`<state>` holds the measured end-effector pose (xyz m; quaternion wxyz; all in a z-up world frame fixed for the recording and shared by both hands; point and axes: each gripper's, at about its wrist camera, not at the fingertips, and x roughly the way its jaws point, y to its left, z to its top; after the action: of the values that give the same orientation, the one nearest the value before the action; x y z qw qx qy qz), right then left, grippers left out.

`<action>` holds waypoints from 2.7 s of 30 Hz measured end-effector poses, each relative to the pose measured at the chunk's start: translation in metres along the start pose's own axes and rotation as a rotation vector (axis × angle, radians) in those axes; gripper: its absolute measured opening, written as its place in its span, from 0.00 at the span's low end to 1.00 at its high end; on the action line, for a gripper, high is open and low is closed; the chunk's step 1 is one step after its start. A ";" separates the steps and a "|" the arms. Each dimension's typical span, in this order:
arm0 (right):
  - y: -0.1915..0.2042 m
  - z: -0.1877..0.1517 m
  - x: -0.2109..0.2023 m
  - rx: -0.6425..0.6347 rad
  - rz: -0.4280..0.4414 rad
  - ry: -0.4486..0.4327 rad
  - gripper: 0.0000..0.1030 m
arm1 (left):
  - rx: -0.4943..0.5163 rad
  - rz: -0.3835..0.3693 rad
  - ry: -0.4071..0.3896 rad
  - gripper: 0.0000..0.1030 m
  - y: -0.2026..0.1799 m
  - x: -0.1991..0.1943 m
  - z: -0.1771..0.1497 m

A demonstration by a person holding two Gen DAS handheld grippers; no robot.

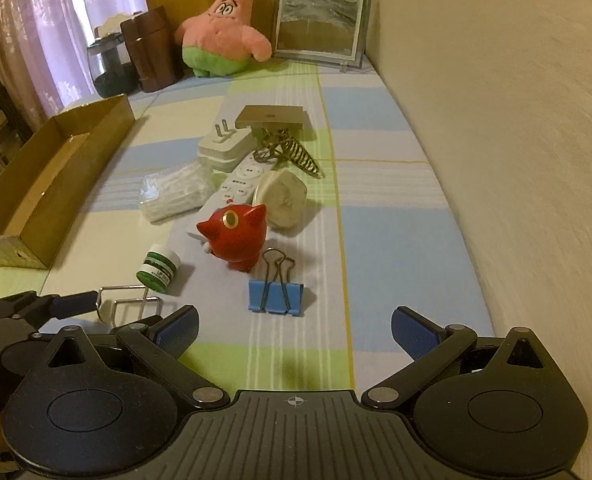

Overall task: Organize rigid objects
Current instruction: 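Grasp the bent wire rack with the left tool while the right tool grasps the blue binder clip, then carry the wire rack and binder clip into the cardboard box and open both tools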

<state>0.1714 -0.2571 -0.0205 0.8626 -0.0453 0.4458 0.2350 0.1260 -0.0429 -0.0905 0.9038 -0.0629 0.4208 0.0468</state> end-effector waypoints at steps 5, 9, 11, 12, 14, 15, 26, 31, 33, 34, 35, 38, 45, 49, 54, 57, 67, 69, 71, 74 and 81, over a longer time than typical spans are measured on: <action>0.004 0.000 0.003 -0.023 -0.012 0.010 0.97 | 0.024 0.012 -0.012 0.49 0.003 -0.003 -0.003; 0.009 0.000 0.005 -0.051 -0.015 0.021 0.98 | 0.043 0.011 -0.020 0.46 0.010 -0.006 -0.004; 0.010 0.001 0.006 -0.062 -0.015 0.028 0.97 | 0.044 0.006 -0.018 0.46 0.017 -0.008 -0.004; 0.011 0.001 0.007 -0.066 -0.014 0.032 0.98 | 0.049 0.007 -0.021 0.46 0.021 -0.010 -0.004; 0.012 0.002 0.010 -0.064 -0.005 0.042 0.97 | 0.061 0.012 -0.027 0.46 0.029 -0.013 -0.004; 0.012 0.003 0.012 -0.060 0.001 0.047 0.97 | 0.062 0.014 -0.030 0.46 0.034 -0.014 -0.004; 0.017 0.024 0.055 -0.005 -0.033 0.106 0.78 | 0.035 0.007 -0.058 0.46 0.058 -0.025 0.003; 0.014 0.027 0.070 0.035 -0.046 0.117 0.63 | 0.020 -0.018 -0.055 0.46 0.059 -0.025 0.003; 0.016 0.028 0.074 0.017 -0.059 0.123 0.49 | 0.015 -0.024 -0.054 0.46 0.060 -0.026 0.003; 0.018 0.028 0.077 0.005 -0.068 0.133 0.46 | 0.012 -0.027 -0.054 0.46 0.061 -0.026 0.003; 0.019 0.028 0.078 -0.005 -0.076 0.140 0.42 | 0.010 -0.029 -0.053 0.46 0.062 -0.026 0.003; 0.021 0.027 0.077 -0.007 -0.082 0.139 0.36 | 0.008 -0.032 -0.054 0.46 0.063 -0.028 0.004; 0.026 0.021 0.049 0.041 -0.090 0.107 0.36 | 0.007 -0.040 -0.069 0.46 0.064 -0.039 0.009; 0.035 0.019 0.022 0.068 -0.063 0.079 0.36 | 0.012 -0.047 -0.088 0.46 0.064 -0.053 0.014; 0.058 0.024 -0.009 0.065 0.002 0.037 0.36 | 0.019 -0.045 -0.100 0.46 0.069 -0.071 0.020; 0.075 0.032 -0.020 0.058 0.047 0.010 0.36 | 0.024 -0.034 -0.103 0.46 0.076 -0.083 0.022; 0.161 0.061 -0.026 -0.050 0.206 -0.047 0.36 | 0.018 0.066 -0.132 0.46 0.140 -0.128 0.032; 0.179 0.070 -0.021 -0.066 0.243 -0.051 0.36 | 0.013 0.091 -0.140 0.46 0.159 -0.134 0.036; 0.200 0.079 -0.015 -0.088 0.275 -0.053 0.36 | 0.010 0.116 -0.148 0.46 0.178 -0.139 0.041; 0.227 0.091 -0.001 -0.115 0.322 -0.052 0.36 | 0.001 0.140 -0.148 0.46 0.207 -0.140 0.048; 0.274 0.113 0.045 -0.138 0.380 -0.019 0.36 | -0.038 0.159 -0.113 0.46 0.270 -0.125 0.062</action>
<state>0.1556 0.0347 0.0471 0.8017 -0.0170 0.4212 0.4238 0.0554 0.2295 0.0245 0.9182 -0.0437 0.3718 0.1298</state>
